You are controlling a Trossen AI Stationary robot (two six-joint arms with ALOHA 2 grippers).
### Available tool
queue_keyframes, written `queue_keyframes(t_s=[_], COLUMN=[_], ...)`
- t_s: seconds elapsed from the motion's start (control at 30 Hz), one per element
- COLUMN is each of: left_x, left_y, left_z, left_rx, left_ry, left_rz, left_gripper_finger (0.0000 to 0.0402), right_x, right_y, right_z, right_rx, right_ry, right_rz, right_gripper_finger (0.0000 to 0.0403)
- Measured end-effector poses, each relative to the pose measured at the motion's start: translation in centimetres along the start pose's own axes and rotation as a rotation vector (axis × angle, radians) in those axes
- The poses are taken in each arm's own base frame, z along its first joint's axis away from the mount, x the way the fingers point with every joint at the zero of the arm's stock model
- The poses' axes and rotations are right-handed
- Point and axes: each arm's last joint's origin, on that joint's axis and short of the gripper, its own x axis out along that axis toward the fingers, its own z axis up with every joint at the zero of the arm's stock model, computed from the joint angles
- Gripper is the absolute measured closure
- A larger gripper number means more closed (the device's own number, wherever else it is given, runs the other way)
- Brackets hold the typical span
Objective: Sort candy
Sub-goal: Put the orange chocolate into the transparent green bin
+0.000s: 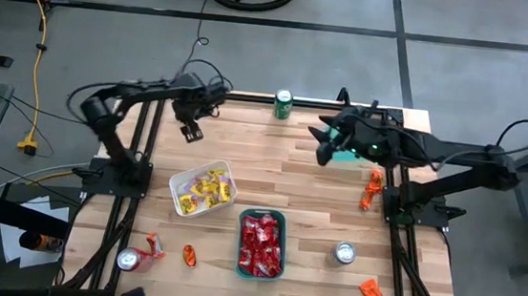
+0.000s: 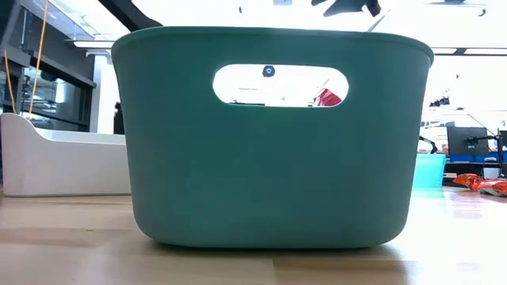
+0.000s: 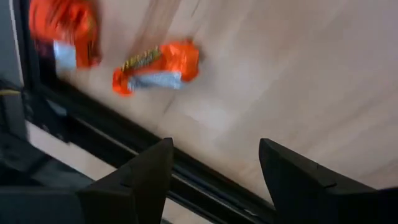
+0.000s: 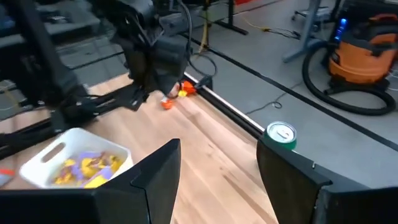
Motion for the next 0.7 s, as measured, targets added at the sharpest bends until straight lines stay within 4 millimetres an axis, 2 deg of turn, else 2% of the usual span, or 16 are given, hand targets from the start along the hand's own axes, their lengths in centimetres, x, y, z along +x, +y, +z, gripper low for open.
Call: queue_keyframes(t_s=[0.13, 0.33, 0.7], left_x=[1.8, 3.8, 7.2], left_y=[-0.8, -1.9, -2.2], left_z=[1.9, 3.7, 5.5], left_rx=[0.158, 0.369, 0.491], left_ry=[0.086, 0.175, 0.245], left_rz=[0.026, 0.177, 0.227], left_gripper_finger=[0.0177, 0.0177, 0.0177], right_x=[2.0, 3.7, 3.5], right_y=[0.1, 0.0, 0.0], right_z=[-0.2, -0.6, -0.6], right_rx=[0.002, -0.001, 0.005], right_ry=[0.023, 0.073, 0.079], right_rz=[-0.012, 0.028, 0.048], right_gripper_finger=[0.0197, 0.0197, 0.0197])
